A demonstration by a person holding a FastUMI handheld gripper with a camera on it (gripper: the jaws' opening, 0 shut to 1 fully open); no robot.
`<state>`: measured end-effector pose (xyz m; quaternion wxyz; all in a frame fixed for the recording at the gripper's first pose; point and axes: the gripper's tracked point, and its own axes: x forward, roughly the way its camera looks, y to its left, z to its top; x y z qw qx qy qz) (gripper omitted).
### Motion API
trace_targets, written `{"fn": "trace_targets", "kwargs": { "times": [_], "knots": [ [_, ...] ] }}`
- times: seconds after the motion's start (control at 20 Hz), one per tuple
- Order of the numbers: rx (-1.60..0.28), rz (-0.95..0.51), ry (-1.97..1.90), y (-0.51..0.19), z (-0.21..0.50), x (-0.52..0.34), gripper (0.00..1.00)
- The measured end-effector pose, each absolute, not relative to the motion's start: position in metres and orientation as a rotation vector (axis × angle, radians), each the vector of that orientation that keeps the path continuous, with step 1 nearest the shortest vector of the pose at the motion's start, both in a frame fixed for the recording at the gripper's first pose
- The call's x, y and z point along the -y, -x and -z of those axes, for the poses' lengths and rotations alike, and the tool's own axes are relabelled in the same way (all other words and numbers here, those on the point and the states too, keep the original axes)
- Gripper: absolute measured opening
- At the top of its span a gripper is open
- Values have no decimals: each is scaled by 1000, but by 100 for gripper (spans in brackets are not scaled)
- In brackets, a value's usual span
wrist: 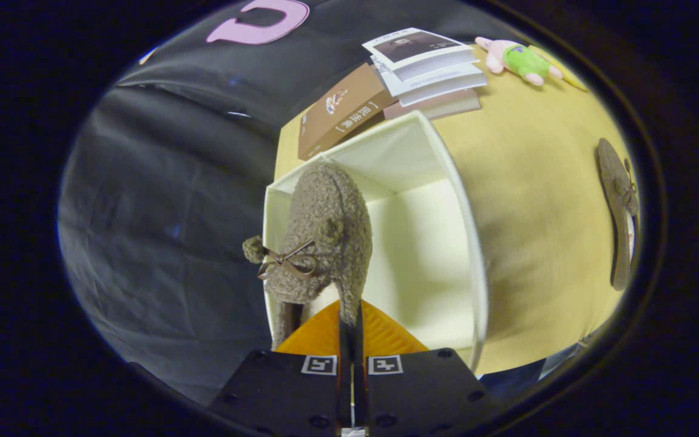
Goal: Open the storage box then place both shoes into the box .Put the left shoe in first, then the right shoe, with the right side of both shoes facing outward in a uniform manner.
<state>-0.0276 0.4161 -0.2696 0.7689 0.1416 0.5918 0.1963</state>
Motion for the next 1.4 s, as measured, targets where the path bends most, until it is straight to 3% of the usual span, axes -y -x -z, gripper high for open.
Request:
{"fn": "trace_targets", "kwargs": {
  "times": [0.3, 0.5, 0.9, 1.4],
  "knots": [
    [-1327, -361, -183, 32, 314, -428, 5],
    [-1317, -411, -172, 35, 308, -433, 18],
    [-1297, -562, -291, 42, 254, -437, 100],
    [-1153, -649, -424, 6, 156, -390, 100]
  ]
}}
